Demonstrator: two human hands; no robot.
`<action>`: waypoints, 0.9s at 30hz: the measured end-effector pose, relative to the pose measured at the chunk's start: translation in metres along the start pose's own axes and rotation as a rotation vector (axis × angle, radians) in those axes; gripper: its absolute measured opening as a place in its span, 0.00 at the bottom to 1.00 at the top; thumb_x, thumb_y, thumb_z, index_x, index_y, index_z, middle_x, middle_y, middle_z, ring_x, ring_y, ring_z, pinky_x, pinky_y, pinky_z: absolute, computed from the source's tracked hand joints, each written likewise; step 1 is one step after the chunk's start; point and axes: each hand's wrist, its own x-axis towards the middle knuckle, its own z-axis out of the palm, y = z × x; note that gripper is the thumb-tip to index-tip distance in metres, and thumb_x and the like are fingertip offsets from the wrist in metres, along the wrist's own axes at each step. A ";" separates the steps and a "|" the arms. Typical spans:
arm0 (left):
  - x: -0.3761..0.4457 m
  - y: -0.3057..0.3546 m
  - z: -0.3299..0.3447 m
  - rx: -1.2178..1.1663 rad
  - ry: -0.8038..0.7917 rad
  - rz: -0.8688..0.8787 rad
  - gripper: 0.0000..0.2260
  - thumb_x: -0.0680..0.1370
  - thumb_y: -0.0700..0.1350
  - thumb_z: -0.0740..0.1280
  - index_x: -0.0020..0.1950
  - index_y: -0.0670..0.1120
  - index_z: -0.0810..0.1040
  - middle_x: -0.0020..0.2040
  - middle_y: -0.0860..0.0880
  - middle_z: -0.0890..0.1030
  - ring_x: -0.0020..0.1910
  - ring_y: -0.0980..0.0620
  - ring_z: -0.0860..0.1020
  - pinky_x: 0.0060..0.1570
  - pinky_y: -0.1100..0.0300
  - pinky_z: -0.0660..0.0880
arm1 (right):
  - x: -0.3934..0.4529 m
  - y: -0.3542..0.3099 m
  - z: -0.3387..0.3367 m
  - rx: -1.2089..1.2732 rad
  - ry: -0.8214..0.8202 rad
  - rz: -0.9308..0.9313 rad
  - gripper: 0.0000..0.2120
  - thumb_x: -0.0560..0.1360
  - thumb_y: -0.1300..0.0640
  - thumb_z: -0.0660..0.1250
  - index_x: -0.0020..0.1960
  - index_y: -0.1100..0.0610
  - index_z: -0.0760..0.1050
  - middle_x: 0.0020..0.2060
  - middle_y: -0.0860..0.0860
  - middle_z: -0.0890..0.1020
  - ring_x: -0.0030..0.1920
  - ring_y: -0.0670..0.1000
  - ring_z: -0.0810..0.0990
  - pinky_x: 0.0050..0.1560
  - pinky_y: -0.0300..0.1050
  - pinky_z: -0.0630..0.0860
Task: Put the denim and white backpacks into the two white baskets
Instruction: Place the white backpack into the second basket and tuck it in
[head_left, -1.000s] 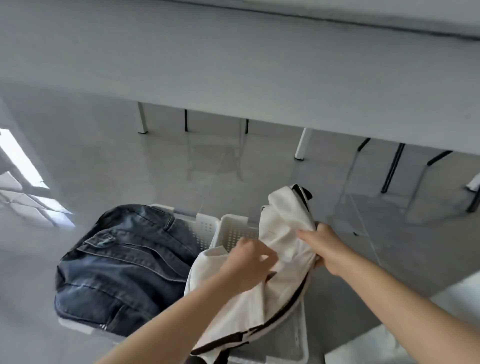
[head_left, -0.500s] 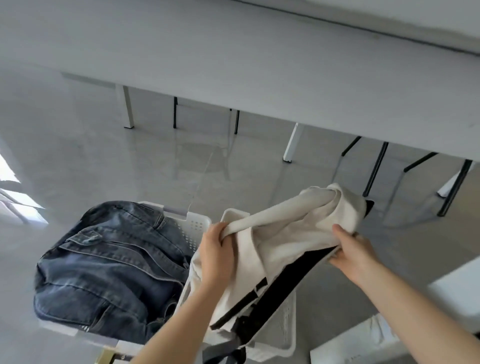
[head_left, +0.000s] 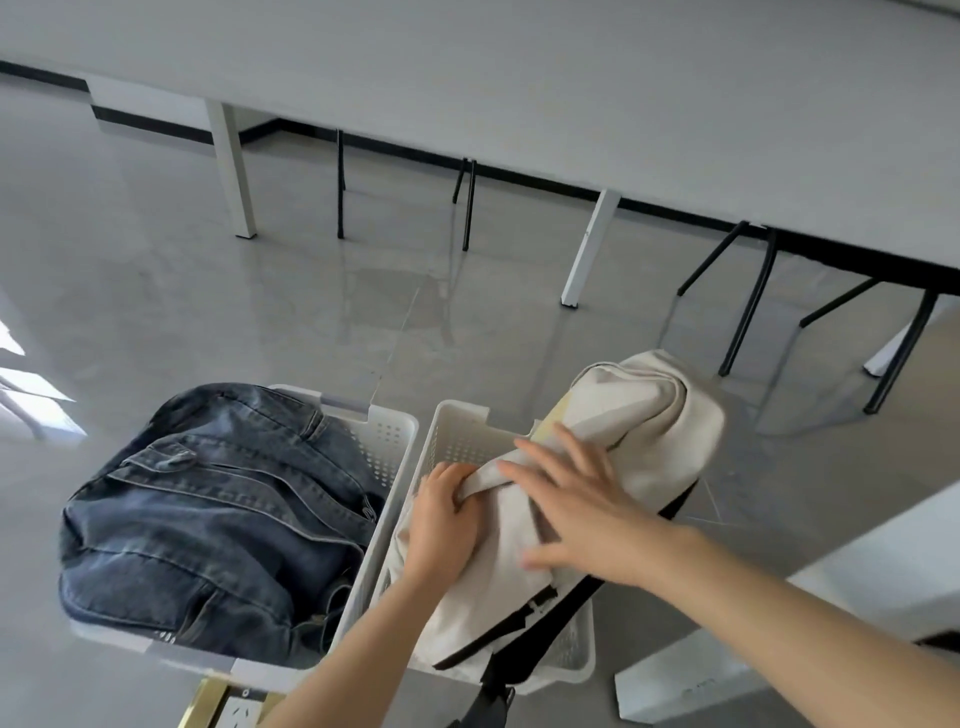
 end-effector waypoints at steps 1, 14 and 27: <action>0.001 0.002 -0.002 -0.008 -0.027 -0.006 0.09 0.74 0.38 0.65 0.48 0.49 0.82 0.44 0.53 0.79 0.47 0.51 0.78 0.48 0.54 0.75 | 0.007 -0.005 0.007 -0.010 -0.108 0.009 0.50 0.67 0.38 0.71 0.78 0.46 0.43 0.79 0.50 0.43 0.76 0.61 0.34 0.74 0.65 0.40; -0.018 -0.025 -0.042 0.343 -0.339 0.075 0.35 0.72 0.41 0.69 0.77 0.53 0.59 0.70 0.52 0.70 0.67 0.50 0.70 0.64 0.56 0.70 | 0.048 -0.005 0.017 -0.139 0.045 -0.053 0.24 0.70 0.53 0.69 0.61 0.48 0.62 0.50 0.52 0.83 0.53 0.57 0.81 0.51 0.54 0.65; -0.014 -0.049 0.023 0.655 -0.383 0.039 0.12 0.77 0.40 0.62 0.60 0.41 0.70 0.59 0.45 0.72 0.59 0.46 0.73 0.54 0.60 0.67 | 0.049 -0.009 0.067 -0.398 0.037 -0.057 0.22 0.72 0.64 0.66 0.63 0.54 0.65 0.48 0.55 0.84 0.49 0.58 0.83 0.49 0.51 0.68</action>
